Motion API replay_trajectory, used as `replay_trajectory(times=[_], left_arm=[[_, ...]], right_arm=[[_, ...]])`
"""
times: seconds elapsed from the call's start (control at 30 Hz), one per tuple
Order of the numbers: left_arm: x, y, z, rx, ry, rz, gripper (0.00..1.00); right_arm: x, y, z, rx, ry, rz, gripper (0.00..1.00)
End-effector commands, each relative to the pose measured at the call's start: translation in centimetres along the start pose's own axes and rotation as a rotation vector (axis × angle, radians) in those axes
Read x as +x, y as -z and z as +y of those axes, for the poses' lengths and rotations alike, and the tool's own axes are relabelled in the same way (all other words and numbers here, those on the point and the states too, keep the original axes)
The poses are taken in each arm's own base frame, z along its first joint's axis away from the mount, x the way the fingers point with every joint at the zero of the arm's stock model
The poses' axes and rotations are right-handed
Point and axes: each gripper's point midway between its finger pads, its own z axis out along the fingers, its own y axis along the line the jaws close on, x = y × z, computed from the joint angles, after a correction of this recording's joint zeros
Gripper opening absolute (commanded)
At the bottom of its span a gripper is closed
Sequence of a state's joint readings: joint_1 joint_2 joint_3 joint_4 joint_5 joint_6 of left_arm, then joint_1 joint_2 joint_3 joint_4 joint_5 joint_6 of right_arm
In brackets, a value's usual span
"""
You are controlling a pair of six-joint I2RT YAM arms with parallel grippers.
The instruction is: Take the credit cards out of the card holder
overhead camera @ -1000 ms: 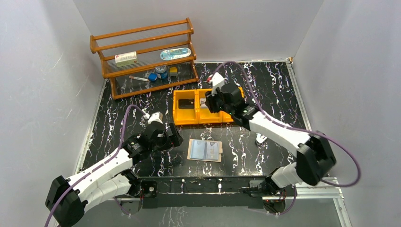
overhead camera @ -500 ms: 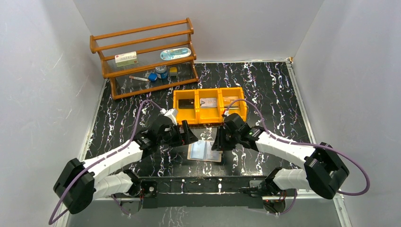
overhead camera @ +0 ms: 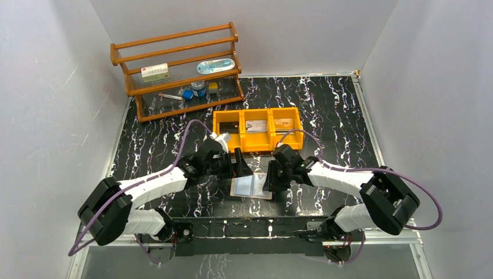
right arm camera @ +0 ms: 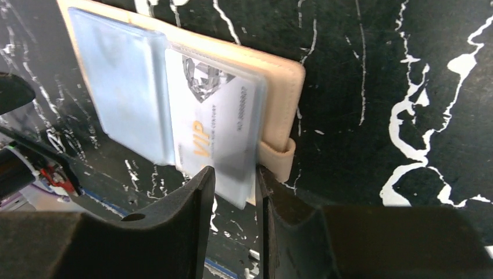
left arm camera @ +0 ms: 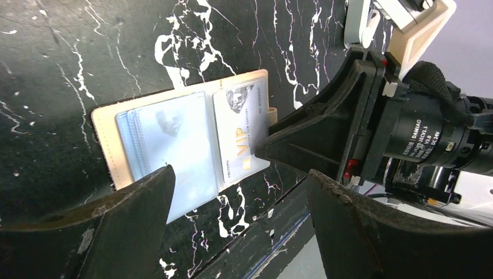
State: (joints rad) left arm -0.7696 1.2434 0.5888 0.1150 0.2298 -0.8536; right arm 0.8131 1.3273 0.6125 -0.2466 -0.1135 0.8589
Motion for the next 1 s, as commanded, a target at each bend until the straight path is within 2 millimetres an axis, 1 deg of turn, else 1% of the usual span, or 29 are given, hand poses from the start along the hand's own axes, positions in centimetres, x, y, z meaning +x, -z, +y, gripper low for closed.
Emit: replay_trajectory(times=[0.0,0.1,0.23,0.27,0.3,0.37,0.47,0.6,0.7,0.8,0.9,0.97], left_arm=[[-0.4,-0.5,-2.1,0.048,-0.022,0.003,0.81],[-0.1,-1.1,-2.0,0.034,-0.026,0.014,0.81],[0.7,-1.9,-1.7,0.016,-0.031,0.041,0.79],[0.9,-2.1,-1.5,0.012,-0.031,0.05,0.77],[1.1,-2.2,-1.6,0.016,-0.032,0.055,0.76],[1.8,-2.9,-1.3,0.01,-0.031,0.082,0.73],[2.2,-3.5,-1.2,0.004,-0.035,0.096,0.67],[2.2,-4.1,0.5,-0.059,-0.018,0.073,0.63],[2.5,-4.6,1.6,-0.09,-0.012,0.07,0.62],[3.3,-5.1,1.9,-0.072,-0.006,0.089,0.6],[4.0,-5.5,2.9,-0.086,0.024,0.099,0.57],[4.2,-5.6,2.9,-0.076,0.026,0.096,0.57]], right_arm=[[-0.2,-1.2,-0.9,0.033,-0.018,-0.024,0.4],[0.4,-1.7,-1.3,0.028,-0.043,-0.015,0.39],[1.0,-2.2,-1.8,0.014,-0.074,-0.011,0.31],[1.2,-2.3,-2.1,0.027,-0.081,-0.007,0.27],[1.3,-2.4,-2.4,0.035,-0.089,-0.009,0.25],[1.4,-2.5,-2.7,0.042,-0.096,-0.011,0.23],[1.6,-2.6,-2.9,0.047,-0.099,-0.006,0.22],[1.7,-2.7,-3.1,0.054,-0.1,-0.002,0.21],[1.7,-2.8,-3.1,0.05,-0.101,-0.001,0.2],[1.8,-3.0,-3.1,0.045,-0.102,0.005,0.19],[2.0,-3.2,-3.0,0.04,-0.105,0.011,0.16],[2.0,-3.3,-2.9,0.036,-0.108,0.016,0.15]])
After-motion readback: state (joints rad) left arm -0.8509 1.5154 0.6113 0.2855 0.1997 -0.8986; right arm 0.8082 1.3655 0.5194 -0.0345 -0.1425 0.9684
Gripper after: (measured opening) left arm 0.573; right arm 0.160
